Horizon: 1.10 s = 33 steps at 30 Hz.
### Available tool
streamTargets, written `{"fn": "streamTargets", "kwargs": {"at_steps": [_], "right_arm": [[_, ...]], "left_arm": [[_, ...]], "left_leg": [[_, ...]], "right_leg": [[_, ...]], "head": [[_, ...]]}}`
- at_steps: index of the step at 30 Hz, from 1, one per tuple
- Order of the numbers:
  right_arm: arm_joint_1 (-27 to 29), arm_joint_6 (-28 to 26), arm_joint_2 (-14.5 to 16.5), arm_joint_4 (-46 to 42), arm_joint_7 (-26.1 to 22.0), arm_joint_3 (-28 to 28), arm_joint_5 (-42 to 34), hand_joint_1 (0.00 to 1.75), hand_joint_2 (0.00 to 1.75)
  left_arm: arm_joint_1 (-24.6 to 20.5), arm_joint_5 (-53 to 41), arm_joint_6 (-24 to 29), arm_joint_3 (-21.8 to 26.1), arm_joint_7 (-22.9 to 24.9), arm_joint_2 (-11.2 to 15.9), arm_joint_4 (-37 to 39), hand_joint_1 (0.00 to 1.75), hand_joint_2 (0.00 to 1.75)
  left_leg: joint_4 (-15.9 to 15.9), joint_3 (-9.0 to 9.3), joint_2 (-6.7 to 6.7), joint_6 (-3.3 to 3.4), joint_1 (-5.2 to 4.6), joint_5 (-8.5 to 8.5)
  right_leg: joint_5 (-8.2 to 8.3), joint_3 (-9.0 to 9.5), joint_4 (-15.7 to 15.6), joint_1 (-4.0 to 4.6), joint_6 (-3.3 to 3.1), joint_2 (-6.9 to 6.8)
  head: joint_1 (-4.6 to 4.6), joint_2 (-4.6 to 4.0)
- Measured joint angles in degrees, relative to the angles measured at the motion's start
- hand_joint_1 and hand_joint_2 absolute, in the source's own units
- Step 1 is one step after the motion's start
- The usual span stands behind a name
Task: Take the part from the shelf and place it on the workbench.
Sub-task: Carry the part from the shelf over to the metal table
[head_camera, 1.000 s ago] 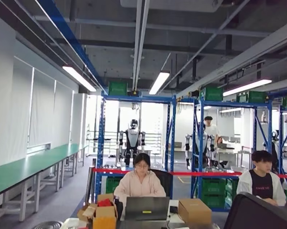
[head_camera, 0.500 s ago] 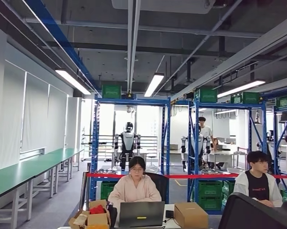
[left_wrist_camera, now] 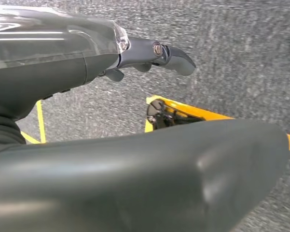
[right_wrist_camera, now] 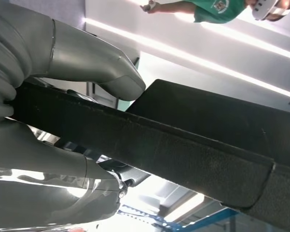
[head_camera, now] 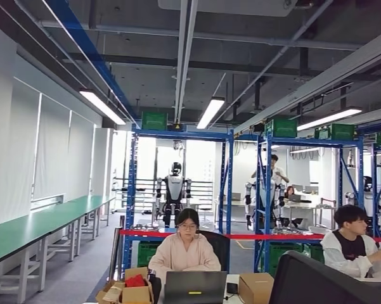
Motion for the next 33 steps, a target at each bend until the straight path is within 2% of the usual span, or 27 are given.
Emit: {"fn": "streamTargets", "kwargs": {"at_steps": [2,4,5,6,8,9,10,11,13,14,15,17,19,20,21,22,24,25,26,27,28,29,30,31,33], "right_arm": [[-0.01,0.02,-0.47,-0.08,0.02,0.05,-0.14,1.75,1.75],[0.09,0.08,-0.86,-0.32,-0.01,0.04,-0.31,1.75,1.75],[0.13,0.10,-1.02,-0.45,-0.03,0.04,-0.42,1.75,1.75],[0.18,0.12,-1.13,-0.55,-0.05,0.04,-0.48,1.75,1.75],[0.36,0.20,-1.34,-0.59,-0.03,0.04,-0.57,1.75,1.75],[0.52,0.25,-1.45,-0.59,0.00,0.05,-0.58,1.75,1.75],[0.66,0.31,-1.57,-0.59,0.03,0.05,-0.58,1.75,1.75],[0.78,0.34,-1.69,-0.59,0.05,0.05,-0.59,1.75,1.75],[0.92,0.37,-1.87,-0.61,0.10,0.05,-0.62,1.75,1.75],[0.92,0.39,-1.95,-0.63,0.19,0.05,-0.65,1.75,1.75],[0.93,0.40,-2.04,-0.70,0.31,0.06,-0.71,1.75,1.75],[1.01,0.43,-2.37,-0.87,0.56,0.07,-0.92,1.75,1.75],[1.12,0.44,-2.89,-1.13,0.62,-0.09,-1.21,1.75,1.75],[1.10,0.48,-3.19,-1.29,0.59,-0.25,-1.34,1.75,1.75],[1.08,0.51,-3.45,-1.43,0.56,-0.43,-1.44,1.75,1.75],[1.11,0.55,-3.63,-1.52,0.56,-0.58,-1.50,1.75,1.75],[1.33,0.58,-3.76,-1.54,0.68,-0.73,-1.56,1.75,1.75],[1.46,0.58,-3.80,-1.54,0.77,-0.77,-1.55,1.75,1.75],[1.55,0.58,-3.86,-1.53,0.86,-0.80,-1.55,1.75,1.75],[1.59,0.58,-3.92,-1.53,0.91,-0.83,-1.55,1.75,1.75],[1.59,0.58,-3.98,-1.54,0.94,-0.85,-1.55,1.75,1.75],[1.61,0.59,-4.03,-1.53,0.95,-0.86,-1.56,1.75,1.75],[1.60,0.59,-4.06,-1.56,0.96,-0.87,-1.59,1.75,1.75],[1.60,0.59,-4.09,-1.60,0.96,-0.88,-1.60,1.75,1.75],[1.62,0.59,-4.10,-1.68,0.95,-0.89,-1.62,1.75,1.75]], "left_arm": [[0.02,0.04,0.02,0.00,0.29,-0.15,0.01,0.00,1.75],[0.08,0.04,-0.01,0.00,0.52,-0.23,0.01,0.00,1.75],[0.06,0.03,-0.02,0.00,0.63,-0.25,0.01,0.00,1.75],[0.04,0.01,0.05,0.00,0.80,-0.25,0.01,0.00,1.75],[0.13,-0.07,0.26,0.00,1.18,-0.25,0.01,0.00,1.75],[0.25,-0.12,0.36,0.00,1.32,-0.25,0.01,0.00,1.75],[0.38,-0.18,0.40,0.01,1.42,-0.25,0.01,0.00,1.75],[0.48,-0.22,0.40,0.01,1.48,-0.25,0.01,0.00,1.75],[0.56,-0.30,0.37,0.02,1.50,-0.25,0.01,0.00,1.75],[0.53,-0.30,0.31,0.02,1.50,-0.27,0.02,0.00,1.75],[0.47,-0.31,0.23,0.01,1.50,-0.31,0.02,0.00,1.75],[0.44,-0.31,0.06,0.01,1.50,-0.39,0.03,0.00,1.75],[0.51,-0.30,-0.09,0.02,1.46,-0.45,0.03,0.00,1.75],[0.51,-0.28,-0.14,0.02,1.42,-0.46,0.03,0.00,1.75],[0.47,-0.28,-0.19,0.02,1.37,-0.49,0.03,0.00,1.75],[0.40,-0.27,-0.23,0.02,1.32,-0.52,0.03,0.00,1.75],[0.30,-0.31,-0.37,0.02,1.26,-0.66,0.03,0.00,1.75],[0.30,-0.35,-0.42,0.02,1.20,-0.73,0.03,0.00,1.75],[0.34,-0.39,-0.45,0.02,1.14,-0.79,0.03,0.00,1.75],[0.38,-0.43,-0.46,0.02,1.06,-0.83,0.03,0.00,1.75],[0.40,-0.44,-0.45,0.02,0.99,-0.87,0.03,0.00,1.75],[0.36,-0.44,-0.45,0.02,0.90,-0.93,0.04,0.00,1.75],[0.28,-0.44,-0.46,0.02,0.78,-0.98,0.04,0.00,1.75],[0.21,-0.43,-0.49,0.02,0.64,-1.03,0.05,0.00,1.75],[0.16,-0.41,-0.60,0.02,0.34,-1.09,0.05,0.00,1.75]], "left_leg": [[-0.58,0.16,0.04,-0.57,0.04,-0.01],[-0.98,0.45,0.16,-1.08,-0.01,-0.30],[-0.06,0.10,0.20,-1.25,-0.07,-0.92],[2.12,-0.97,0.21,-1.37,-0.08,-2.00],[9.26,-5.03,0.21,-1.59,-0.08,-4.60],[12.33,-7.03,0.21,-1.71,-0.08,-5.19],[13.71,-8.27,0.21,-1.81,-0.08,-4.72],[12.91,-8.47,0.22,-1.85,-0.06,-3.04],[6.58,-6.40,0.22,-1.70,-0.04,1.98],[3.49,-5.18,0.22,-1.52,-0.11,3.70],[1.39,-4.32,0.22,-1.22,-0.21,4.41],[0.24,-3.86,0.18,-0.61,-0.49,3.92],[-0.15,-3.60,0.14,-0.04,-0.39,3.61],[-0.34,-3.36,0.15,0.20,-0.25,3.52],[-0.51,-3.09,0.17,0.44,-0.10,3.42],[-0.60,-2.87,0.18,0.64,-0.05,3.27],[-0.62,-2.51,0.20,0.87,-0.03,2.86],[-0.61,-2.23,0.19,0.88,-0.03,2.61],[-0.61,-1.80,0.17,0.84,-0.03,2.30],[-0.62,-1.24,0.12,0.77,-0.03,1.95],[-0.65,-0.62,0.08,0.64,-0.04,1.53],[-0.72,-0.10,0.03,0.44,-0.11,1.15],[-0.82,0.19,-0.02,0.17,-0.12,0.89],[-0.94,0.29,-0.04,-0.14,-0.13,0.70],[-1.36,0.37,0.03,-0.77,-0.10,0.59]], "right_leg": [[-0.33,0.46,-1.32,0.37,-0.70,0.01],[-0.60,1.43,-2.96,0.04,-1.13,-0.05],[-0.63,2.05,-3.78,-0.16,-1.31,-0.10],[-0.68,2.61,-4.36,-0.34,-1.43,-0.17],[-1.08,3.32,-4.60,-0.32,-1.71,-0.20],[-1.37,3.67,-4.60,-0.30,-1.75,-0.15],[-1.72,4.11,-4.59,-0.29,-1.74,-0.07],[-2.12,4.69,-4.58,-0.30,-1.67,0.02],[-3.13,6.02,-4.48,-0.31,-1.32,0.14],[-3.63,6.48,-4.32,-0.21,-1.02,0.17],[-4.00,6.66,-4.17,-0.14,-0.71,0.19],[-4.34,6.63,-4.11,-0.08,-0.12,0.21],[-4.77,6.73,-4.06,-0.22,0.44,0.18],[-5.45,6.36,-3.05,-0.28,0.78,0.14],[-6.57,5.33,-0.85,-0.36,1.13,0.10],[-8.02,3.50,2.62,-0.47,1.45,0.06],[-10.36,-1.34,10.51,-0.69,1.90,0.03],[-10.24,-3.05,12.66,-0.77,2.01,0.03],[-8.83,-3.61,12.42,-0.82,2.03,0.03],[-6.48,-3.08,9.98,-0.83,1.95,0.02],[-3.67,-1.79,6.00,-0.81,1.74,0.02],[-1.55,-0.45,2.43,-0.66,1.40,0.02],[-0.39,0.61,-0.30,-0.48,0.96,0.01],[-0.11,1.20,-1.86,-0.29,0.53,0.01],[-0.71,1.51,-2.65,-0.10,-0.14,0.08]], "head": [[-0.02,0.02],[-0.02,0.03],[-0.02,0.03],[-0.01,0.02],[-0.01,-0.01],[-0.01,-0.01],[-0.01,-0.02],[0.00,-0.02],[-0.01,-0.02],[0.01,-0.02],[0.01,-0.02],[0.01,-0.02],[0.00,-0.02],[0.00,-0.02],[0.00,-0.02],[0.00,-0.02],[0.00,-0.02],[0.00,-0.02],[0.00,-0.02],[0.00,-0.02],[0.00,-0.02],[-0.02,-0.03],[-0.02,0.00],[-0.02,0.01],[-0.01,0.03]]}}
